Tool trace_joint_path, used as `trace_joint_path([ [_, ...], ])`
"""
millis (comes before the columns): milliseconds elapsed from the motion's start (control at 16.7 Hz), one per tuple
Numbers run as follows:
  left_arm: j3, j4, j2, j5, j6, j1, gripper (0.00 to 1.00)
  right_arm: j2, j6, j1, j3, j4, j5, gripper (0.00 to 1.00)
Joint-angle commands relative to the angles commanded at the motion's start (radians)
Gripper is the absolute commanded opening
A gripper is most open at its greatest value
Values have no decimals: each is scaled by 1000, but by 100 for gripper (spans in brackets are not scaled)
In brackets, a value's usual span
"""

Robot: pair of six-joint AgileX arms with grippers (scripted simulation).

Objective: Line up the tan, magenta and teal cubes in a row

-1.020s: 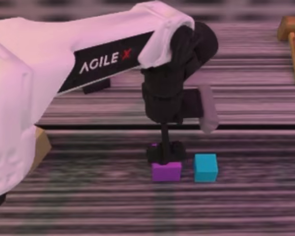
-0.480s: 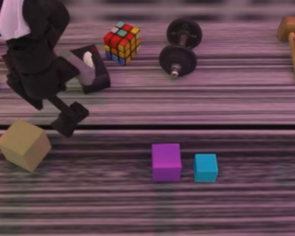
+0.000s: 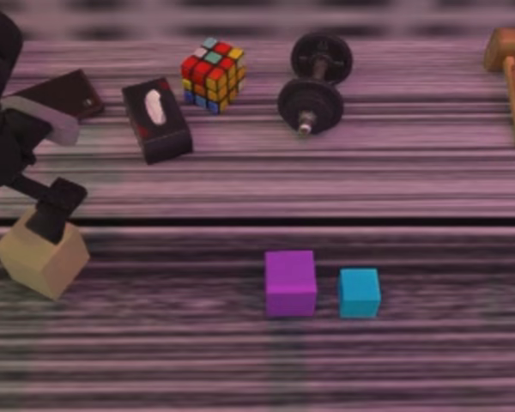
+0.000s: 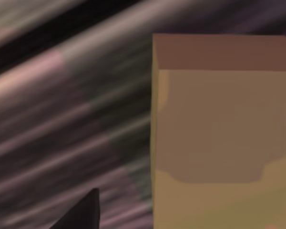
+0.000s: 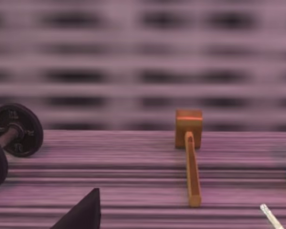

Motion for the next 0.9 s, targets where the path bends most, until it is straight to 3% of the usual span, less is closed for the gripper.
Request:
trace_joint_path([
  [240, -18, 36, 19, 0, 0, -1, 100, 0, 0, 0, 0, 0, 0, 100],
  [660, -159, 292, 131, 1, 4, 1, 100, 0, 0, 0, 0, 0, 0, 100],
  [900, -182, 331, 149, 1, 4, 2, 100, 0, 0, 0, 0, 0, 0, 100],
])
